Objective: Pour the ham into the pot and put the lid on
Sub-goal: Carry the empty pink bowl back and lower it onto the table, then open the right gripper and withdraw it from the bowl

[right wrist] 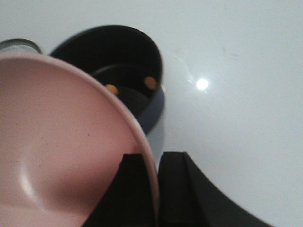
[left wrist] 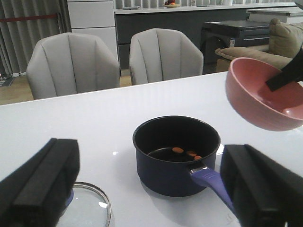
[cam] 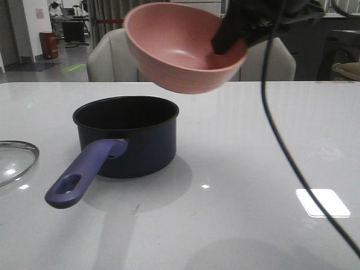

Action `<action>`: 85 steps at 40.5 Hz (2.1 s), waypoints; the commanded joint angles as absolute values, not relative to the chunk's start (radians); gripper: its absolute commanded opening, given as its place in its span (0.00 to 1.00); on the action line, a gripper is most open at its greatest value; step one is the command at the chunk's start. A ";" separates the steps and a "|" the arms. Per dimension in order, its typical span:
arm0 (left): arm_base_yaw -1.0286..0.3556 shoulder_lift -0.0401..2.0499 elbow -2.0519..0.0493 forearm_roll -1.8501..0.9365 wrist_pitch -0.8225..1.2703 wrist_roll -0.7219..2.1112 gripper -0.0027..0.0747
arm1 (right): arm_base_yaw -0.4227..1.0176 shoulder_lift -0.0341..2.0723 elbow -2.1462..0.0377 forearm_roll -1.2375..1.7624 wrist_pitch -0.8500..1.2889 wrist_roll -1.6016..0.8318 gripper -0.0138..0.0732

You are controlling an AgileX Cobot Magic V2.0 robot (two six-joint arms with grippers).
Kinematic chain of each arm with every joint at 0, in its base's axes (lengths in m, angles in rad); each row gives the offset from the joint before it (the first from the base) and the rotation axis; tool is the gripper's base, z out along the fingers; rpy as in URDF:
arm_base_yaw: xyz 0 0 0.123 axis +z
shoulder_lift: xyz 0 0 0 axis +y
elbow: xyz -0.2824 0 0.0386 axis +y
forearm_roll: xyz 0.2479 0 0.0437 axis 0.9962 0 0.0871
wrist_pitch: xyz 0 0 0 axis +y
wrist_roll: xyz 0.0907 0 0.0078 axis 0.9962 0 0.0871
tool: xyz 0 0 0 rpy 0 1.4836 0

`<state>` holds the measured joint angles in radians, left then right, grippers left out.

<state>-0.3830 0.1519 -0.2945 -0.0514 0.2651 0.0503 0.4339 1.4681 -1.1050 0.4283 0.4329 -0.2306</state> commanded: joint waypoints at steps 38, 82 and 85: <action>-0.392 0.161 -0.322 -0.057 0.187 0.042 0.86 | 0.083 1.734 -1.136 0.203 0.628 0.017 0.37; -0.392 0.161 -0.322 -0.057 0.183 0.042 0.86 | 0.289 1.135 -0.985 0.113 0.437 -0.041 0.58; -0.392 0.161 -0.322 -0.057 0.187 0.042 0.86 | 0.289 1.048 -0.891 0.113 0.346 -0.041 0.58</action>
<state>-0.3830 0.1519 -0.2945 -0.0514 0.2651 0.0503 0.2874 1.1542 -0.9371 0.1162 0.4975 -0.0298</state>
